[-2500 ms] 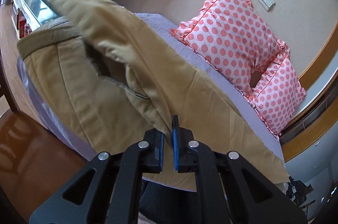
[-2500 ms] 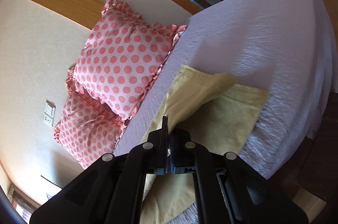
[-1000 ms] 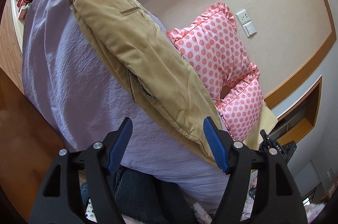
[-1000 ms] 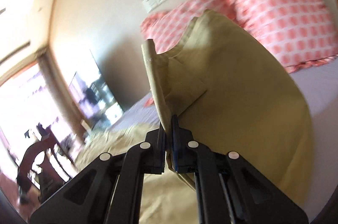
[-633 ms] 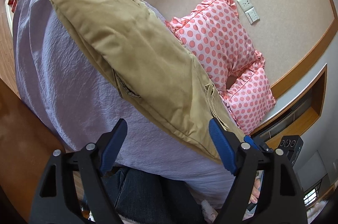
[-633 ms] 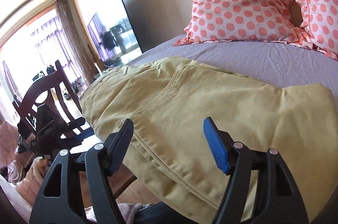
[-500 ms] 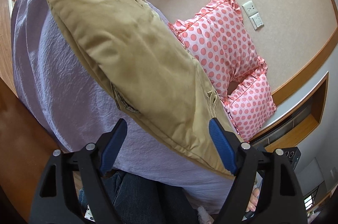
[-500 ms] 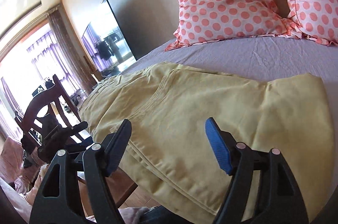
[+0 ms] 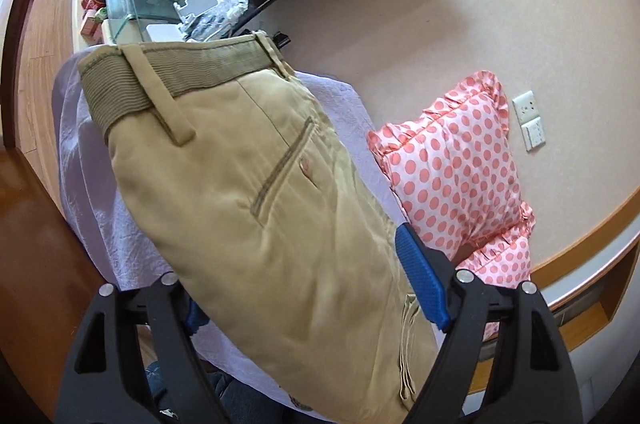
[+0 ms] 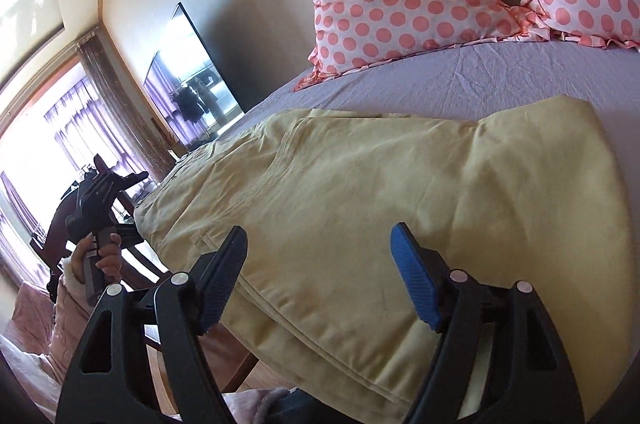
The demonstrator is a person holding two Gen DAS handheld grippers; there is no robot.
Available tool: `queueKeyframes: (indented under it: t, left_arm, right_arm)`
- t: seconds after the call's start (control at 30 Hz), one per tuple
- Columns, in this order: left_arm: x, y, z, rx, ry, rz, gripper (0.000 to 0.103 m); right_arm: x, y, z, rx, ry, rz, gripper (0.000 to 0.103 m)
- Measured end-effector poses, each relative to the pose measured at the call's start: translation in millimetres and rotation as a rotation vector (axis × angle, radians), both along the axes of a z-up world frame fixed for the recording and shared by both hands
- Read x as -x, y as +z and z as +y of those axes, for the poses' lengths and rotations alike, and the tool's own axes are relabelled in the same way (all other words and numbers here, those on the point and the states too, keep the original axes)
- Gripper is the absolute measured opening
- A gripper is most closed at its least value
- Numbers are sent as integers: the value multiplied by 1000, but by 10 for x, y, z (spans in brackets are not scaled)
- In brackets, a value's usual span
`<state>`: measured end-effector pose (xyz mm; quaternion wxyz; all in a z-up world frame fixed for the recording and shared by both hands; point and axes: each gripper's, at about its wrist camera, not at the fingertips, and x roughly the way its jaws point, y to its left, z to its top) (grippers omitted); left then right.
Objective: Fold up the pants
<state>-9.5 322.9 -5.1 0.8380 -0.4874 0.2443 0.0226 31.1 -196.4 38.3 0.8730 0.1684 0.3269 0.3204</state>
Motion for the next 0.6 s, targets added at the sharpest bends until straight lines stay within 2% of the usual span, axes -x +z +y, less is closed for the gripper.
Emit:
queueKeyframes:
  t: [0.1,0.13,0.17,0.23,0.33,0.4,0.5,0.53,0.6]
  left_arm:
    - [-67,20,52,-34,64,68,74]
    - [-74,59,36,-74,91,91,68]
    - [-40,96,27,-130,119,113,45]
    - [-43,266,-88,-261,152,115,17]
    - [-91,658,-418,-469,122,60,15]
    - [-188,941,-804,-607,56,22,15]
    - [-342,1279,-1603,-770,-119,-73,15]
    - [-350,1350,-1917,-826,-189,-117,16]
    - [-336,1434,-2537,-898,-359,-219,16]
  right_arm:
    - [28,-1,-58,-7,-6,-10,76]
    - [42,-1,-87,-8,-9,-16,77]
    - [52,-1,-116,-10,-14,-22,79]
    - [73,-2,-189,-15,-25,-30,79]
    - [99,-20,-351,-35,-58,-35,79]
    - [114,-37,-489,-56,-93,-37,80]
    - [147,-63,-716,-84,-165,-38,83]
    - [163,-76,-803,-90,-199,-35,87]
    - [186,-118,-995,-122,-252,-24,87]
